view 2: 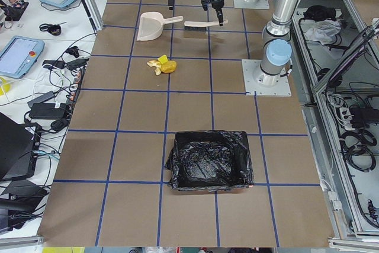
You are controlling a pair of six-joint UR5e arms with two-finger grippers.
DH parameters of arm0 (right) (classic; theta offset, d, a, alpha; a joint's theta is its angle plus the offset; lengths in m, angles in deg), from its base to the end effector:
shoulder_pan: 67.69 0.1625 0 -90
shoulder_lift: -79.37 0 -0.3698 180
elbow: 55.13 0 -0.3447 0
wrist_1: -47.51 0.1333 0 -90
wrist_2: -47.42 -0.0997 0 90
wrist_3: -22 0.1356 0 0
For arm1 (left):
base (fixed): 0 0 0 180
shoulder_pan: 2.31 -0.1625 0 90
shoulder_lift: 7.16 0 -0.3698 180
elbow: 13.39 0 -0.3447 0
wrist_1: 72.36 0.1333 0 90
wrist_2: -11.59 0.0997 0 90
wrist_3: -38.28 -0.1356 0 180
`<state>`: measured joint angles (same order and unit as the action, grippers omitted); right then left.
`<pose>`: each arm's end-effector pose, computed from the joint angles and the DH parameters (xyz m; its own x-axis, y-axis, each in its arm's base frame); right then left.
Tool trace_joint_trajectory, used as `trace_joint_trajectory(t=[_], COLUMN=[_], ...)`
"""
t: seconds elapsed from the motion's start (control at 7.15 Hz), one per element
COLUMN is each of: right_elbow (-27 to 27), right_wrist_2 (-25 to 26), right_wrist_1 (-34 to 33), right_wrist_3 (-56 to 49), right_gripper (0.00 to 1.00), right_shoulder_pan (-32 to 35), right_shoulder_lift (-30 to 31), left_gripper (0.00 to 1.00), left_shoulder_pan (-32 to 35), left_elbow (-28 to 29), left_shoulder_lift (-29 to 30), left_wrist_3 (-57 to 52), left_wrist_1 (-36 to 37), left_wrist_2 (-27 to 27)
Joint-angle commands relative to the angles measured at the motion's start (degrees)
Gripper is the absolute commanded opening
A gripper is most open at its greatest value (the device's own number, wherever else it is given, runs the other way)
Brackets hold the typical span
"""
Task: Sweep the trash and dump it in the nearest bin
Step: 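Lift the brush with the right gripper while the left gripper reaches for the dustpan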
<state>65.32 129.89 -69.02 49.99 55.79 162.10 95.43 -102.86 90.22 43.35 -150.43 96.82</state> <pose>0.3418 -0.2429 0.1672 -0.9965 -0.0802 -0.0224 -0.0832 0.9692 0.2317 -0.2107 -0.4770 0.3624 -0.9945 0.0537 0.0903 0.0464 0.9956 -0.0809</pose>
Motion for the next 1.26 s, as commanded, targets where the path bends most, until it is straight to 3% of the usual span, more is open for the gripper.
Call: trace_joint_trajectory(t=[0.0, 0.28, 0.42, 0.56, 0.84, 1.12], right_elbow=[0.0, 0.0, -0.1, -0.1, -0.2, -0.2], right_wrist_2=[-0.1, -0.9, -0.9, -1.0, -3.0, -3.0], right_wrist_1=[-0.3, -0.3, -0.3, -0.4, -0.5, -0.5], right_wrist_3=[3.2, 5.5, 5.6, 5.6, 5.7, 6.7], right_gripper=[0.88, 0.81, 0.66, 0.35, 0.01, 0.00], right_shoulder_pan=[0.1, 0.4, 0.5, 0.5, 0.5, 0.5], right_shoulder_lift=[-0.4, -0.4, -0.7, -1.0, -0.9, -1.0], left_gripper=[1.00, 1.00, 1.00, 1.00, 1.00, 1.00], left_shoulder_pan=[1.7, 5.5, 6.8, 8.4, 10.7, 12.2], left_elbow=[-1.5, -1.5, -1.5, -1.5, -1.6, -1.7], left_shoulder_lift=[4.4, 9.4, 11.8, 13.9, 17.3, 19.6], left_wrist_3=[-1.1, 1.6, 2.8, 5.2, 6.4, 8.3], left_wrist_1=[6.8, 12.8, 15.6, 16.5, 19.7, 20.5], left_wrist_2=[-0.2, -0.5, -0.6, -0.5, -0.6, -0.7])
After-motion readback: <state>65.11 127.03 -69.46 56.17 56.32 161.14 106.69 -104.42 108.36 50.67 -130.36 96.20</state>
